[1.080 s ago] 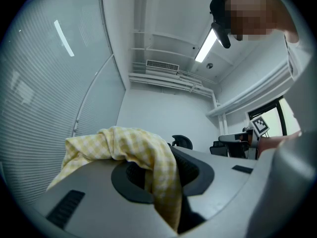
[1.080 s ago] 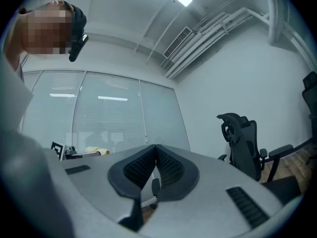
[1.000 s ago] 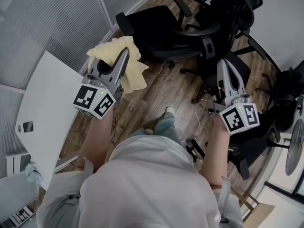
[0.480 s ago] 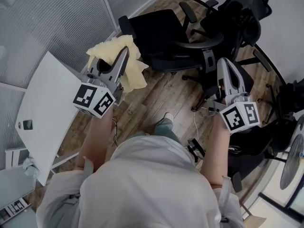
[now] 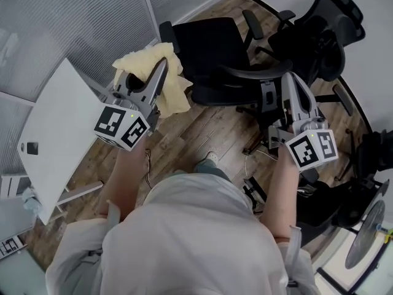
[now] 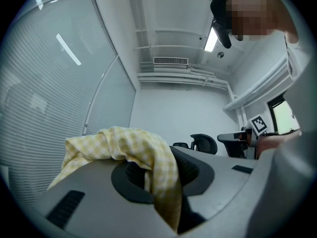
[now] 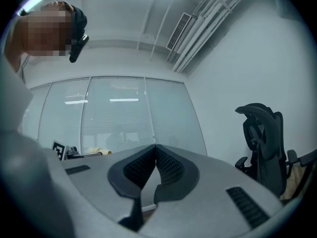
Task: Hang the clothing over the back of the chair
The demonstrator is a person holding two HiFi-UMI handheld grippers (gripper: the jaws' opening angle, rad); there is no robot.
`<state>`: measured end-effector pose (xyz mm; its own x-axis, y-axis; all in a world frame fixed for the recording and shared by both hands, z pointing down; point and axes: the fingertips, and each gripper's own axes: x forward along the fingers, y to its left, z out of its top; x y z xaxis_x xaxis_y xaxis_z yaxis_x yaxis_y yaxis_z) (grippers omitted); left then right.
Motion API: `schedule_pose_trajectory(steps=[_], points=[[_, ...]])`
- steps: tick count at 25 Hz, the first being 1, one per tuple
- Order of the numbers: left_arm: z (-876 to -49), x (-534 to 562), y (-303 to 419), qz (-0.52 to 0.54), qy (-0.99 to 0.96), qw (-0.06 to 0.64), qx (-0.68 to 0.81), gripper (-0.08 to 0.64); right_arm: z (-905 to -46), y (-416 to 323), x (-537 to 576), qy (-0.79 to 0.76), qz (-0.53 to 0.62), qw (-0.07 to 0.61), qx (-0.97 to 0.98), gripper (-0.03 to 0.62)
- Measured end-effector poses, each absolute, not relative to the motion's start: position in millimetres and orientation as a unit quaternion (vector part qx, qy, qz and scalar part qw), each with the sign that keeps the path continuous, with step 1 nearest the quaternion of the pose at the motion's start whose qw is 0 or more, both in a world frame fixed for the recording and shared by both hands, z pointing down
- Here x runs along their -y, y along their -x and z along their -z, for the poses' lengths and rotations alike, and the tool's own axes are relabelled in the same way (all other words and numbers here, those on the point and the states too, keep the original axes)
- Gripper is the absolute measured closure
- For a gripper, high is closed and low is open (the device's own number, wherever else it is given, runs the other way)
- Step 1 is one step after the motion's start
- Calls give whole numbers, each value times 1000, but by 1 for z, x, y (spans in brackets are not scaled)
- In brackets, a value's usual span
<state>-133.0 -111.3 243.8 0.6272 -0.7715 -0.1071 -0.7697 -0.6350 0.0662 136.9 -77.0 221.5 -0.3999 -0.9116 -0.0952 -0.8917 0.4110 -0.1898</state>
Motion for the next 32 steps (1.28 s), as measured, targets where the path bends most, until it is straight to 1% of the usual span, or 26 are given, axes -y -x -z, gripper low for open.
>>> schedule_pose_trajectory(steps=[18, 32], points=[[-239, 151, 107, 57, -863, -3, 502, 466, -229, -159, 172, 456, 71, 95, -882, 571], [-237, 163, 103, 52, -856, -4, 515, 468, -237, -158, 205, 427, 87, 105, -894, 571]])
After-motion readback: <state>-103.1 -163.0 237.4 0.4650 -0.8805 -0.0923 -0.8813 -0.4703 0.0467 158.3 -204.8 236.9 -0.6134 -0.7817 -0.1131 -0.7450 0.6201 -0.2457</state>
